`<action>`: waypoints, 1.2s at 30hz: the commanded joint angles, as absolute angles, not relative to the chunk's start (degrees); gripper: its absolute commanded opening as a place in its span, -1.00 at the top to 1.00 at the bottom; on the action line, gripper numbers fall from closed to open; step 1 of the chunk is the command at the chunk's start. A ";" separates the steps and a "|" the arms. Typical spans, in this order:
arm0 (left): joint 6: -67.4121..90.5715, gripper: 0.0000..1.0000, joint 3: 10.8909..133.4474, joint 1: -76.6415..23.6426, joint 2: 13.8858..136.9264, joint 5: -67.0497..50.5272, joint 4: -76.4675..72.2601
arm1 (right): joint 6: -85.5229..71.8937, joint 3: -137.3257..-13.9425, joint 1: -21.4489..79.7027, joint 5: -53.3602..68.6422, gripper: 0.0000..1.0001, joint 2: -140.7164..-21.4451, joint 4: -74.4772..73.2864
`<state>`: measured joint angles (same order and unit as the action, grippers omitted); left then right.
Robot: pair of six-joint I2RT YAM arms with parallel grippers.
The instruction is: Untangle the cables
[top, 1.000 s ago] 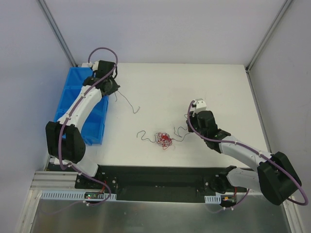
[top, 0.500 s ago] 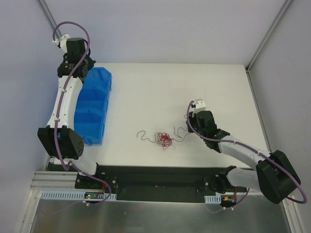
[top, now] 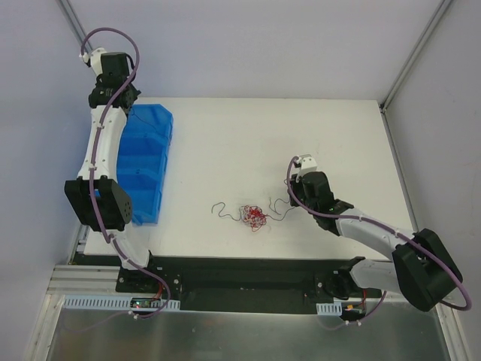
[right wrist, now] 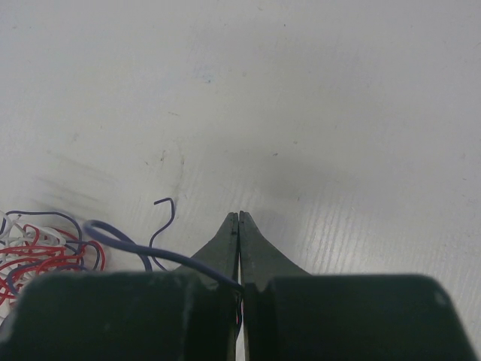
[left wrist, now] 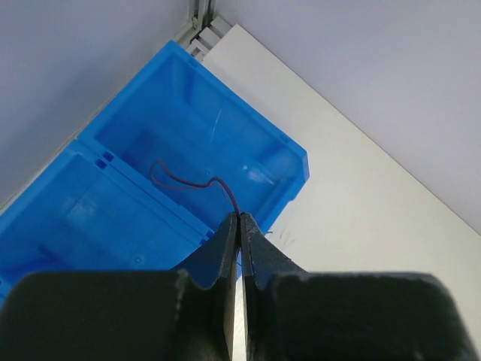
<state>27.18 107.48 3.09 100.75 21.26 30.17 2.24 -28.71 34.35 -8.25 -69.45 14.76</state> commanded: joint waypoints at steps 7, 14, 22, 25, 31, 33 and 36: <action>21.62 1.00 117.42 4.31 103.01 26.45 29.62 | 2.90 -31.82 34.01 -8.79 0.99 -70.66 17.31; 19.60 1.00 118.65 5.10 102.48 25.50 28.74 | 2.55 -31.91 34.01 -7.65 0.99 -70.75 17.49; 21.62 1.00 116.72 5.27 104.85 19.43 27.69 | 2.55 -32.26 33.93 -7.64 0.99 -71.54 17.40; 23.02 1.00 114.18 5.27 105.99 19.16 27.69 | 2.55 -31.82 34.01 -8.08 0.99 -70.84 17.31; 28.21 1.00 110.83 5.80 109.07 14.60 27.69 | 2.72 -31.99 34.01 -8.35 0.99 -71.19 17.40; 29.44 1.00 110.66 5.80 110.47 13.01 27.69 | 2.64 -32.17 34.01 -8.00 0.99 -71.45 17.32; 30.15 1.00 110.74 6.06 113.37 11.52 27.69 | 2.55 -31.99 33.93 -7.73 0.99 -71.11 17.31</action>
<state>27.03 110.63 5.37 111.35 15.03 28.38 2.24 -30.00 34.30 -8.10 -71.61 14.81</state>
